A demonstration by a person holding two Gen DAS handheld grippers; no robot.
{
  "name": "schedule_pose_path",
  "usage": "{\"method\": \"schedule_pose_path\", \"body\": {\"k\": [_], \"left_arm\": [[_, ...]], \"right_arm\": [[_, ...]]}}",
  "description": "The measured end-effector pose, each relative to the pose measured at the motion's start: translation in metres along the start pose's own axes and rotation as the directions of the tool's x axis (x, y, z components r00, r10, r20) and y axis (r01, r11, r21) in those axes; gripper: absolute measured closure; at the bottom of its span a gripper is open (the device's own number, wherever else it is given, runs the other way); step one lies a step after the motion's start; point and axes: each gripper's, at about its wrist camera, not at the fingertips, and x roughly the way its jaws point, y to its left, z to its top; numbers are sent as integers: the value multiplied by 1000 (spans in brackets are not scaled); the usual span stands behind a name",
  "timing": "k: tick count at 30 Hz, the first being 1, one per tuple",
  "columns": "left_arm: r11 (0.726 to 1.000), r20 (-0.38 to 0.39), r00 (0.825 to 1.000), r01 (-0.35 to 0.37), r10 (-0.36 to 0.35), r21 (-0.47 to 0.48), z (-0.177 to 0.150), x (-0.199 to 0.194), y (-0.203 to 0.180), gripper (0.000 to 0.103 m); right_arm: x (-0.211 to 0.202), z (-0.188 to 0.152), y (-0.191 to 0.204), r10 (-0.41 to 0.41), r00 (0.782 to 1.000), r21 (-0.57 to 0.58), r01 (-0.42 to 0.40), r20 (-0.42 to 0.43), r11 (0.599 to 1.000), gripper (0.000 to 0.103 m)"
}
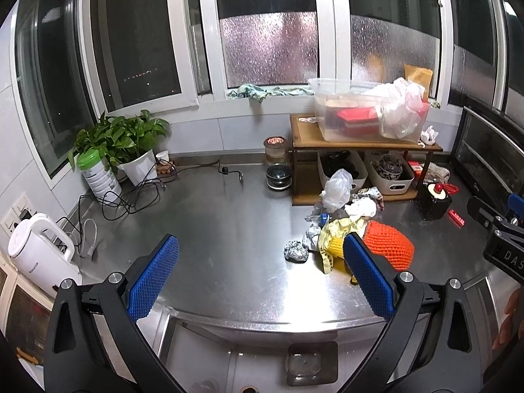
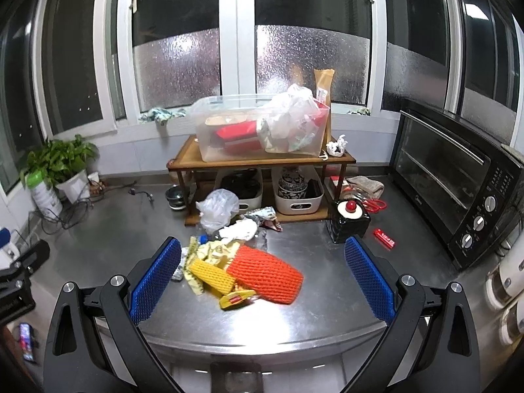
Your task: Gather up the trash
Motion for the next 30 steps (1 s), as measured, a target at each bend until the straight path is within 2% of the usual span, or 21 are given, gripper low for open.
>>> {"method": "schedule_pose_path", "body": {"k": [7,11,16,19,22,26,29,30], "left_arm": [[999,-52,999,15,-13,36,-7,36,-17,8],[997,-97,994,54,-48,56,-14,62,-32,8],[992,-167,982,104,-90,75,-26,100,-56,8],[987,-215,967,150,-134,60,-32,127,-68,8],[988,-242,961,149,-133,47,-34,149,-75,8],[988,-267,954,152,-139,26,-35,178,-85,8],[983,-294,941,182,-168,19,-36,195,-98,18],[982,-313,934,190,-173,24,-38,203,-105,23]], "right_arm": [[45,-17,-19,14,995,6,-14,-97,1000,3],[72,-28,-29,49,986,46,-42,-161,998,7],[111,-46,-37,90,970,38,-83,-226,996,8],[136,-57,-42,108,961,34,-103,-253,994,8],[160,-68,-46,120,951,6,-124,-284,992,8],[180,-76,-44,119,955,-75,-144,-271,987,8],[194,-80,-43,126,955,-130,-166,-269,978,12],[199,-81,-43,131,953,-141,-174,-274,975,17]]}}
